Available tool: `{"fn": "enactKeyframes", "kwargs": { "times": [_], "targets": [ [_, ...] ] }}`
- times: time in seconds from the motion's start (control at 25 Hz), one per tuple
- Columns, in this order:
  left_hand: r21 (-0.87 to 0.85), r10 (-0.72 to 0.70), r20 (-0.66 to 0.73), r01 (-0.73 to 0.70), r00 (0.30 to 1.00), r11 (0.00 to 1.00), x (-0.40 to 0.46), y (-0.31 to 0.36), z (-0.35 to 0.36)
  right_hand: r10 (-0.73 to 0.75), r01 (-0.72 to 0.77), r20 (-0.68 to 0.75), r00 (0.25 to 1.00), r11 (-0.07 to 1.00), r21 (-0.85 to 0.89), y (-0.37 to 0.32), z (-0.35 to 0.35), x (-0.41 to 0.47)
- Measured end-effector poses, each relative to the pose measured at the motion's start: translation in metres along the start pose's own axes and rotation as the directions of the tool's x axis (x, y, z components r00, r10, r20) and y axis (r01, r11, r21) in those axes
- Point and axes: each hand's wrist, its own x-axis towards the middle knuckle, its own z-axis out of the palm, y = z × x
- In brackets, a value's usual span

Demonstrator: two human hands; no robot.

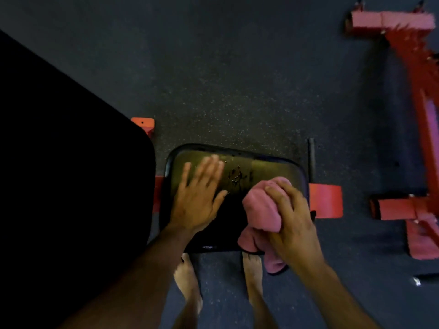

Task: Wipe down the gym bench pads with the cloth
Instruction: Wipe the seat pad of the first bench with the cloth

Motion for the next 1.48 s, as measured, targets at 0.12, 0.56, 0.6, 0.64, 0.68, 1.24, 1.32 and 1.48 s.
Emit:
{"fn": "enactKeyframes", "kwargs": {
  "times": [0.12, 0.56, 0.6, 0.64, 0.68, 1.24, 1.32, 1.48],
  "targets": [
    [-0.015, -0.348, -0.06, 0.348, 0.935, 0.937, -0.056, 0.007, 0.005, -0.021, 0.025, 0.071, 0.997, 0.998, -0.063, 0.024, 0.005, 0.04],
    [-0.021, -0.27, -0.208, 0.272, 0.94, 0.962, -0.082, 0.006, 0.03, -0.681, 0.812, 0.48, 0.553, 0.569, -0.129, -0.053, 0.102, 0.213],
    [-0.024, -0.272, -0.217, 0.274, 0.937, 0.961, -0.082, 0.005, 0.029, -0.695, 0.843, 0.504, 0.512, 0.519, -0.141, -0.038, 0.09, 0.207],
    [-0.028, -0.276, -0.223, 0.277, 0.935, 0.96, -0.082, 0.005, 0.028, -0.687, 0.867, 0.553, 0.471, 0.475, -0.15, -0.017, 0.072, 0.197],
    [-0.033, -0.279, -0.226, 0.279, 0.933, 0.96, -0.081, 0.004, 0.029, -0.666, 0.88, 0.597, 0.446, 0.449, -0.157, 0.007, 0.048, 0.185],
    [-0.029, -0.253, -0.305, 0.257, 0.918, 0.966, -0.083, 0.005, 0.037, -0.762, 0.898, 0.495, 0.417, 0.43, -0.095, -0.065, 0.11, 0.212],
    [-0.066, -0.255, -0.319, 0.248, 0.913, 0.967, -0.083, 0.004, 0.035, -0.768, 0.902, 0.491, 0.41, 0.42, -0.096, -0.023, 0.084, 0.188],
    [-0.1, -0.274, -0.278, 0.256, 0.921, 0.961, -0.081, 0.006, 0.03, -0.688, 0.871, 0.592, 0.42, 0.488, -0.052, 0.049, 0.035, 0.138]
  ]
}}
